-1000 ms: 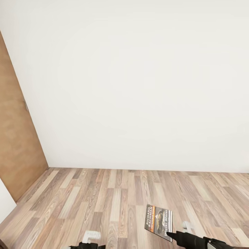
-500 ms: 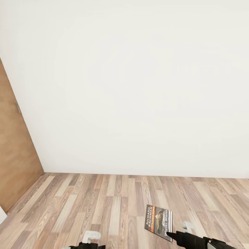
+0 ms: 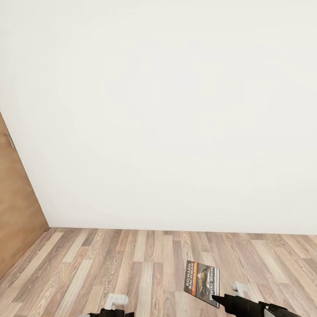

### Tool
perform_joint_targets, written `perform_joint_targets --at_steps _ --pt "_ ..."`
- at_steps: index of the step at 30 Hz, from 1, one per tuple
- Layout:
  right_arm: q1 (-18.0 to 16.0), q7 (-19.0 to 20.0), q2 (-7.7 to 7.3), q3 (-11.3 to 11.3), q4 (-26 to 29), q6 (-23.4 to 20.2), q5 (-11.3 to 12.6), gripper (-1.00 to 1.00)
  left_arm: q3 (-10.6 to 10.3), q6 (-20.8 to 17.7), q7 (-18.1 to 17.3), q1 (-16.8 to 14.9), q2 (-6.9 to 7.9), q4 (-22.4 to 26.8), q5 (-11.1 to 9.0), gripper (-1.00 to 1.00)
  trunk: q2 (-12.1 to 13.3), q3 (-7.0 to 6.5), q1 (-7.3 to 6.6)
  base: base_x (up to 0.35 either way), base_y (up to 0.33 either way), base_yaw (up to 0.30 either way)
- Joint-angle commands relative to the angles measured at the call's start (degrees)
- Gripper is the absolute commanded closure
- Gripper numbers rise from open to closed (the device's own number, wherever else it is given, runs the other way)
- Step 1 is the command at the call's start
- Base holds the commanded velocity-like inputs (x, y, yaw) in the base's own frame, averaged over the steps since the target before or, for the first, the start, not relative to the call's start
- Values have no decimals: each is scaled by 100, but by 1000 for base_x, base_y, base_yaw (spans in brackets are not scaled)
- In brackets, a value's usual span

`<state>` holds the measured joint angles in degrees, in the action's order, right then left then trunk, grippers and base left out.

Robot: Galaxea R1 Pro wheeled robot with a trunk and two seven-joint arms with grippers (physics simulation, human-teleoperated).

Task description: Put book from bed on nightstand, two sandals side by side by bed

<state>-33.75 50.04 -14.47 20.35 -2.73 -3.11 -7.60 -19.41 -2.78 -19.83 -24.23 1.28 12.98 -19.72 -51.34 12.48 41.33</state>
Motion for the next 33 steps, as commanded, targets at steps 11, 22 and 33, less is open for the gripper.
perform_joint_targets --at_steps 11,22,33 --pt "-9 15 -3 75 -8 -32 -31 100 -28 -29 -12 -3 4 7 -58 -100 -6 8 4 331 0 -2" --pt "-8 15 -3 77 -8 -32 -23 100 -28 -29 -12 -3 4 8 -58 -100 -6 8 4 331 0 0" --pt "-9 15 -3 78 -8 -32 -26 100 -28 -29 -12 -3 4 7 -58 -100 -6 8 4 331 0 0"
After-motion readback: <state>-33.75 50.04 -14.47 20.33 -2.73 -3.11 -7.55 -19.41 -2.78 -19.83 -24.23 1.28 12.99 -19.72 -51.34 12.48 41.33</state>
